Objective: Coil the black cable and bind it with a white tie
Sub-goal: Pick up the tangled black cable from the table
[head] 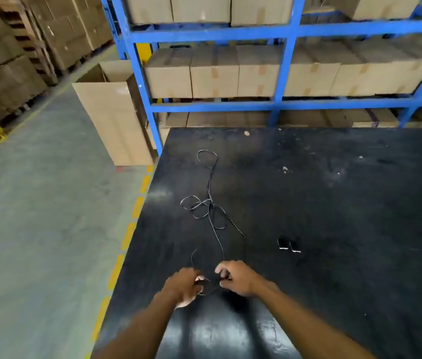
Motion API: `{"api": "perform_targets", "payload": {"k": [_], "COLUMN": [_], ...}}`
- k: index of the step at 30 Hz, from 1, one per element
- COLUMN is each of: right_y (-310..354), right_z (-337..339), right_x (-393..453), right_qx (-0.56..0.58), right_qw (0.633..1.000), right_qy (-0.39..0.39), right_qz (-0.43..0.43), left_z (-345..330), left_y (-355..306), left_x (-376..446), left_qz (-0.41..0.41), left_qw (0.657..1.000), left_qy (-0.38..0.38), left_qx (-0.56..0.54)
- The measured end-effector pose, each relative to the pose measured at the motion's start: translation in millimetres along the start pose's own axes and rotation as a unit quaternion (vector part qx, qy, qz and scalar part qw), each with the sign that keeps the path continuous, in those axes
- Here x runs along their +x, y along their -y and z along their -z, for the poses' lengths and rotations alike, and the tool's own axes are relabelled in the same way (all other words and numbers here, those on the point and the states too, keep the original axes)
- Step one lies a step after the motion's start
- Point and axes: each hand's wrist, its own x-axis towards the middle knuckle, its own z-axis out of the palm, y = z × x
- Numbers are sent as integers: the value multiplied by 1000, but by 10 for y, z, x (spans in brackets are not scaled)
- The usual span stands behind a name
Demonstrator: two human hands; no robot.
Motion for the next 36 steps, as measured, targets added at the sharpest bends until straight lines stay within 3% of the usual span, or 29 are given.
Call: {"api": "perform_targets", "payload": {"k": [5, 11, 17, 22, 29, 33, 36], "right_y": [-233, -371, -405, -391, -104, 175, 450], "right_z": [-279, -434, -463, -468, -115, 204, 343], "right_x": [58, 139, 157, 127, 215, 249, 236], "right_qx": [-97, -111, -157, -147, -31, 76, 187], "right_qw": [995, 992, 984, 980, 961, 953, 933], "right_qy": [21, -39, -86, -131, -271, -289, -305], "right_qz": [-8, -38, 4, 17, 37, 56, 42], "left_z": [-312, -543, -639, -443, 100, 481, 785], "left_y": [88, 99, 168, 173, 160, 50, -82], "left_x": [9, 5, -23, -57, -155, -188, -218], "left_qz": [27, 15, -7, -84, -34, -30, -31], "left_qw": [997, 992, 987, 983, 969, 931, 865], "left_qy": [-11, -92, -130, -160, -138, -123, -77], "left_qx": [66, 90, 97, -28, -204, -342, -495]}}
